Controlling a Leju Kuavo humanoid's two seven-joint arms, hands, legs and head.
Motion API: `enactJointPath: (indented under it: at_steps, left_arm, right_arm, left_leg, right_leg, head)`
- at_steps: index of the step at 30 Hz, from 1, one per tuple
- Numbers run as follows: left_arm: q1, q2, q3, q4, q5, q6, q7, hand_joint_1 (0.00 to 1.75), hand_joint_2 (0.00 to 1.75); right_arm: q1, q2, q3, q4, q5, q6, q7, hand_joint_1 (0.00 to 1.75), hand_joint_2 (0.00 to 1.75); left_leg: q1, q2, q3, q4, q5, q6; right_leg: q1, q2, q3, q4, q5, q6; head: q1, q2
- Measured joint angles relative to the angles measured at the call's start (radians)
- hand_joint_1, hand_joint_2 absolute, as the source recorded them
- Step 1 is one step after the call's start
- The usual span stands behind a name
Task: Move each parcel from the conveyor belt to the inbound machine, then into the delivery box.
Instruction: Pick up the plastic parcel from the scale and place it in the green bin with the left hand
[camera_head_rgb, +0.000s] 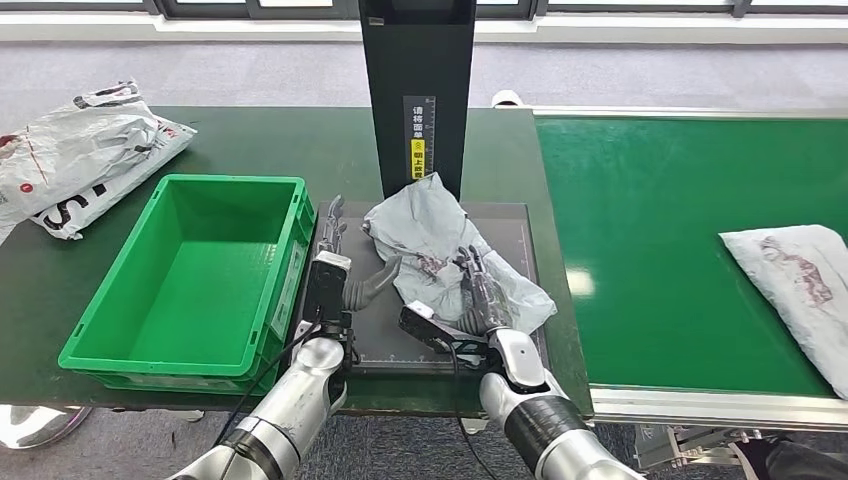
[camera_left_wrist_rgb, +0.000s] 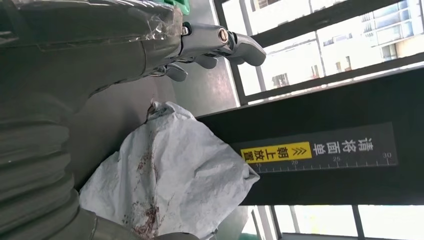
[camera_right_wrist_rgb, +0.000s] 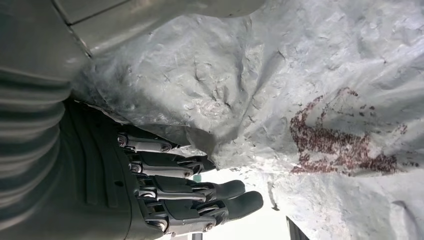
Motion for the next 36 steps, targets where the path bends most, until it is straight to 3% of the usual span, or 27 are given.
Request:
enactJointPath:
  at_steps: [3, 7, 12, 17, 21, 28, 32, 36]
  left_arm:
    - [0.002, 0.001, 0.0, -0.02, -0.003, 0.011, 0.0, 0.0, 1.75]
    - [0.0, 0.0, -0.001, -0.02, -0.038, -0.023, 0.0, 0.0, 1.75]
    - [-0.017, -0.007, -0.027, 0.027, -0.091, -0.049, 0.0, 0.0, 1.75]
    - [-0.029, -0.012, -0.037, 0.055, -0.094, -0.052, 0.0, 0.0, 1.75]
    - [-0.042, -0.014, -0.053, 0.081, -0.116, -0.066, 0.006, 0.0, 1.75]
    - [-0.084, -0.014, -0.147, 0.172, -0.319, -0.123, 0.135, 0.04, 1.75]
    - [-0.118, -0.008, -0.273, 0.244, -0.558, -0.134, 0.322, 1.71, 1.75]
    - [-0.134, -0.002, -0.376, 0.286, -0.704, -0.163, 0.459, 1.75, 1.75]
  right_arm:
    - [0.0, -0.004, 0.0, -0.001, -0.063, -0.088, -0.09, 0.0, 1.75]
    - [0.003, -0.007, -0.011, -0.029, -0.251, -0.265, -0.34, 0.0, 1.75]
    - [0.023, -0.008, -0.122, -0.1, -0.404, -0.309, -0.626, 0.0, 1.75]
    - [0.031, -0.008, -0.208, -0.126, -0.484, -0.31, -0.699, 0.0, 1.75]
    - [0.033, -0.01, -0.22, -0.155, -0.663, -0.31, -0.728, 0.0, 1.75]
    - [0.024, -0.027, -0.22, -0.187, -0.809, -0.309, -0.73, 0.0, 1.75]
    - [0.019, -0.042, -0.22, -0.195, -0.858, -0.302, -0.73, 0.0, 1.75]
    - [0.021, -0.05, -0.22, -0.204, -0.858, -0.279, -0.731, 0.0, 1.75]
  left_leg:
    - [0.0, 0.0, 0.0, 0.0, 0.0, 0.0]
    - [0.0, 0.001, 0.0, 0.0, 0.0, 0.0]
    - [0.0, 0.001, 0.0, 0.0, 0.0, 0.0]
    - [0.0, 0.002, 0.0, 0.0, 0.0, 0.0]
    - [0.0, 0.002, 0.0, 0.0, 0.0, 0.0]
    - [0.0, 0.003, 0.0, 0.0, 0.0, 0.0]
    - [0.0, 0.002, 0.0, 0.0, 0.0, 0.0]
    - [0.0, 0.003, 0.0, 0.0, 0.0, 0.0]
  right_leg:
    - [0.0, 0.0, 0.0, 0.0, 0.0, 0.0]
    - [0.0, 0.001, -0.001, 0.0, 0.0, 0.0]
    - [0.0, 0.001, -0.001, 0.0, 0.0, 0.0]
    - [0.0, 0.001, -0.001, 0.0, 0.0, 0.0]
    - [0.0, 0.002, -0.001, 0.0, 0.0, 0.0]
    - [0.0, 0.003, -0.002, 0.0, 0.0, 0.0]
    - [0.0, 0.002, -0.001, 0.0, 0.0, 0.0]
    - [0.0, 0.004, -0.001, 0.0, 0.0, 0.0]
  head:
    - [0.0, 0.0]
    - [0.0, 0.0]
    - [0.0, 0.0]
    - [0.0, 0.0]
    - [0.0, 0.0]
    - [0.0, 0.0]
    - [0.0, 0.0]
    - [0.0, 0.0]
